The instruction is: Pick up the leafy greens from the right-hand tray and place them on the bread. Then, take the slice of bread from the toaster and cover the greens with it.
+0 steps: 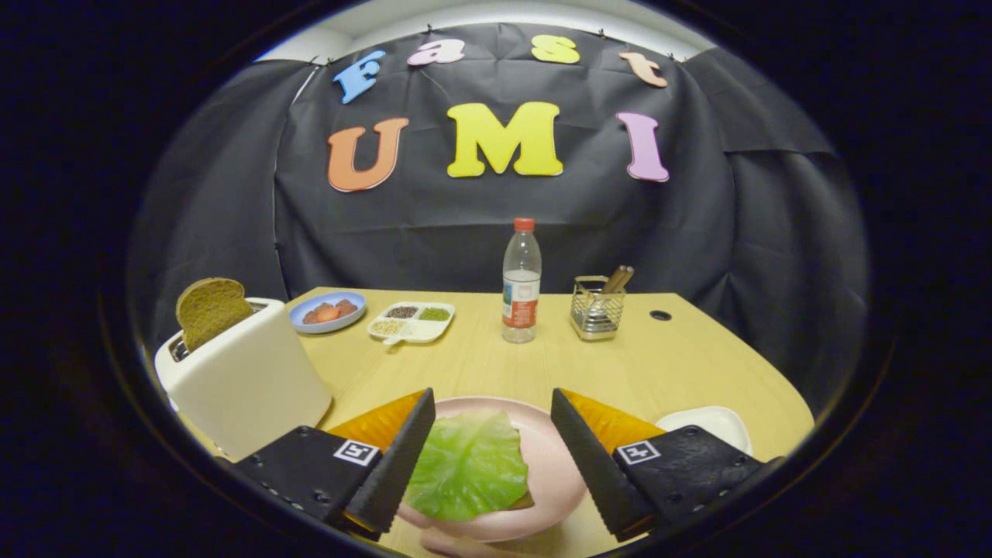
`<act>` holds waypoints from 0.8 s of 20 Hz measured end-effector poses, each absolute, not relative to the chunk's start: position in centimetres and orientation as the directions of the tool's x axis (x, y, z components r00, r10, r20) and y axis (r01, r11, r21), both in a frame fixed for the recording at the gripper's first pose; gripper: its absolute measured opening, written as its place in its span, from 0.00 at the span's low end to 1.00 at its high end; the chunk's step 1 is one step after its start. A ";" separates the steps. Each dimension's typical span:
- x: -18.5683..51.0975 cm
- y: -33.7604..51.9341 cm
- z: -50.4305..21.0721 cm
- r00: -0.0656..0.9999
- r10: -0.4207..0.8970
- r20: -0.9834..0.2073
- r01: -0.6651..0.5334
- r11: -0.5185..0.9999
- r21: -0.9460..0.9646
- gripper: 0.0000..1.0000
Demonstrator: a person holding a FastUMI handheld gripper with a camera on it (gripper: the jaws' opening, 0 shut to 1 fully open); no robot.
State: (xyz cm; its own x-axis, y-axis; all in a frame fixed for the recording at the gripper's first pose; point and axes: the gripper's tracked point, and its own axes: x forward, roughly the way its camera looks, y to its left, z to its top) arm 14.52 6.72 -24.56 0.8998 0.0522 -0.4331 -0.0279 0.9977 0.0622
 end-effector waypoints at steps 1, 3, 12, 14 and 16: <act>13.9 7.0 -23.7 0.904 0.061 -0.423 -0.034 0.997 0.071 0.95; 12.9 7.4 -21.8 0.916 0.064 -0.395 -0.041 0.997 0.064 0.96; 8.6 13.2 -15.2 0.947 0.086 -0.310 -0.064 0.995 0.080 0.95; 8.7 15.0 -14.3 0.950 0.081 -0.302 -0.064 0.996 0.067 0.95; 9.0 17.6 -14.0 0.944 0.100 -0.315 -0.080 0.994 0.073 0.95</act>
State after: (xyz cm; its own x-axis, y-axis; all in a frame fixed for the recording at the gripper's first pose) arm 8.98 17.58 -13.99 0.9438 0.0996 -0.3153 -0.0804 0.9941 0.0733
